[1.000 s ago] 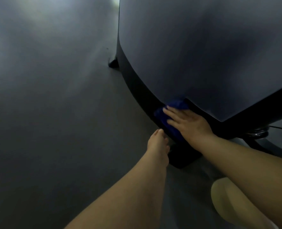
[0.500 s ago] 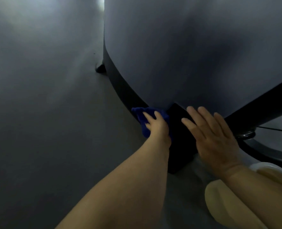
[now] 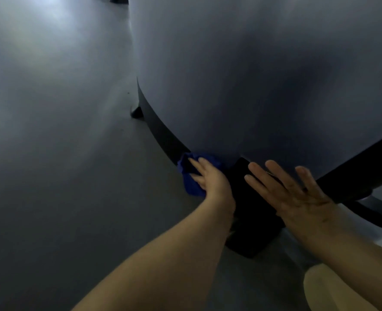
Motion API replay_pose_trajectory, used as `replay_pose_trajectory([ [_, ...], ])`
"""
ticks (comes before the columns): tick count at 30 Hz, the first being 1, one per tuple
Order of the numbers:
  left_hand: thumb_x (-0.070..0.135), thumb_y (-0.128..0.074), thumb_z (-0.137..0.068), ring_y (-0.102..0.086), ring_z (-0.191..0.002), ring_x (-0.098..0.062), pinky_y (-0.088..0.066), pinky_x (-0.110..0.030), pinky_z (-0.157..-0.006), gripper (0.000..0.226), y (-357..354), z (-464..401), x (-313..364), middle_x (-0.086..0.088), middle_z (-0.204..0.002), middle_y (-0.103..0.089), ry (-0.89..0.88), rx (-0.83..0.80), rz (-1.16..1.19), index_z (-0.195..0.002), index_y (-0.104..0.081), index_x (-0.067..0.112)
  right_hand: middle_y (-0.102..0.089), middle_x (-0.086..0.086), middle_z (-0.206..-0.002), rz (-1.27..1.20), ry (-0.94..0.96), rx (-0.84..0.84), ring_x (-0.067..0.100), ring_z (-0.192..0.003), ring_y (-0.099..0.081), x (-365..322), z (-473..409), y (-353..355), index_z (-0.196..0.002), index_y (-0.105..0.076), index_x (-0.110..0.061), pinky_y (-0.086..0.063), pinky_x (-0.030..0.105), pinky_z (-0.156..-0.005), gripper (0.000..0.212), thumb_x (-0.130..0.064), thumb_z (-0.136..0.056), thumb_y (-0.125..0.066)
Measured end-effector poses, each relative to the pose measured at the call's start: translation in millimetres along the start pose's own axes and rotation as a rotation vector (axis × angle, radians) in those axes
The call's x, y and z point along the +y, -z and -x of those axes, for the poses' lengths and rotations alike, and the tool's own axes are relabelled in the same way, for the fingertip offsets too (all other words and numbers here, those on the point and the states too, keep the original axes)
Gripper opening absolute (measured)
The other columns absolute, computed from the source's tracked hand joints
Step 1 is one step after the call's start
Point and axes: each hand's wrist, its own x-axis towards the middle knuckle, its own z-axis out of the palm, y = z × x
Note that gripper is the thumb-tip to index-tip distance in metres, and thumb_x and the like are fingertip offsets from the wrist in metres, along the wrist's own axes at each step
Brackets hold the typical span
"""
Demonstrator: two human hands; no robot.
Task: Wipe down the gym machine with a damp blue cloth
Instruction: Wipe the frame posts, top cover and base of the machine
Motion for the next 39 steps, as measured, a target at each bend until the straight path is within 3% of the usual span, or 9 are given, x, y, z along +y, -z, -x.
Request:
replay_pose_trajectory([
  [6, 0.082, -0.017, -0.081, -0.008, -0.151, -0.016, -0.013, -0.051, -0.121, 0.081, -9, -31, 16, 0.013, -0.164, -0.001, -0.034, 0.034, -0.054, -0.153, -0.006, 0.048, 0.056, 0.017, -0.139, 0.092, 0.192, -0.290, 0.034, -0.127, 0.048, 1, -73, 53, -0.135, 0.045, 0.000, 0.038, 0.048, -0.101, 0.071, 0.006, -0.079, 0.003],
  [9, 0.057, -0.020, -0.102, -0.007, -0.151, -0.023, -0.012, -0.050, -0.121, 0.058, -12, -12, 21, 0.004, -0.165, -0.001, -0.030, 0.087, -0.074, -0.155, -0.005, 0.040, 0.058, 0.022, -0.135, 0.146, 0.254, -0.373, 0.037, -0.123, 0.052, -1, -79, 55, -0.131, 0.048, 0.002, 0.037, 0.050, -0.099, 0.074, 0.004, -0.078, -0.003],
  [13, 0.069, -0.025, -0.094, -0.017, -0.149, -0.029, -0.017, -0.056, -0.118, 0.071, 8, -85, 48, 0.000, -0.164, -0.013, 0.042, 0.111, -0.033, -0.155, -0.015, 0.037, 0.056, 0.022, -0.137, 0.122, 0.210, -0.411, 0.038, -0.123, 0.050, 4, -80, 58, -0.132, 0.047, 0.002, 0.035, 0.058, -0.095, 0.075, 0.012, -0.081, -0.007],
  [18, 0.050, -0.018, -0.104, 0.004, -0.151, -0.021, -0.006, -0.050, -0.121, 0.052, -20, -9, 34, 0.005, -0.164, 0.011, -0.229, 0.056, -0.135, -0.152, 0.003, 0.048, 0.058, 0.022, -0.135, 0.136, 0.288, -0.393, 0.037, -0.123, 0.050, 9, -79, 59, -0.131, 0.047, 0.004, 0.037, 0.052, -0.101, 0.069, 0.008, -0.074, 0.009],
  [22, 0.051, -0.017, -0.104, -0.003, -0.151, -0.024, -0.008, -0.049, -0.121, 0.053, 4, -73, 70, 0.005, -0.165, 0.003, -0.251, 0.110, -0.144, -0.155, -0.004, 0.040, 0.053, 0.022, -0.140, 0.177, 0.242, -0.372, 0.039, -0.126, 0.048, 4, -76, 52, -0.136, 0.044, 0.002, 0.034, 0.058, -0.099, 0.073, 0.003, -0.089, -0.012],
  [28, 0.106, -0.023, -0.026, -0.020, -0.148, -0.023, -0.015, -0.059, -0.116, 0.128, 10, -135, 28, 0.010, -0.163, -0.016, 0.049, 0.175, 0.015, -0.145, -0.023, 0.058, 0.051, 0.022, -0.141, 0.035, 0.205, -0.342, 0.038, -0.131, 0.045, -1, -76, 46, -0.136, 0.044, 0.001, 0.032, 0.058, -0.099, 0.073, 0.007, -0.086, -0.009],
  [31, 0.088, -0.025, -0.075, -0.018, -0.149, -0.026, -0.019, -0.060, -0.115, 0.079, -3, -73, -4, 0.010, -0.164, -0.009, 0.196, 0.077, 0.124, -0.147, -0.012, 0.059, 0.052, 0.023, -0.140, -0.028, 0.218, -0.348, 0.039, -0.129, 0.046, -1, -75, 50, -0.136, 0.044, 0.002, 0.034, 0.056, -0.101, 0.072, 0.008, -0.081, -0.003],
  [36, 0.073, -0.031, -0.090, -0.043, -0.136, -0.034, -0.038, -0.057, -0.105, 0.065, -11, -36, -81, 0.011, -0.147, -0.039, 0.511, -0.118, 0.387, -0.149, -0.016, 0.050, 0.031, 0.013, -0.158, -0.395, 0.216, -0.121, 0.031, -0.143, 0.032, 18, -73, 57, -0.157, 0.001, -0.012, 0.022, 0.045, -0.115, 0.083, -0.006, -0.088, -0.046],
  [39, 0.067, -0.043, -0.093, -0.050, -0.125, -0.047, -0.029, -0.053, -0.115, 0.082, -16, -12, -89, -0.019, -0.145, -0.044, 0.786, -0.239, 0.948, -0.152, -0.023, 0.012, -0.026, 0.002, -0.160, -0.895, 0.034, -0.034, 0.023, -0.148, -0.021, 21, -38, 57, -0.136, -0.057, -0.017, -0.028, 0.045, -0.118, 0.048, -0.015, -0.088, -0.053],
])
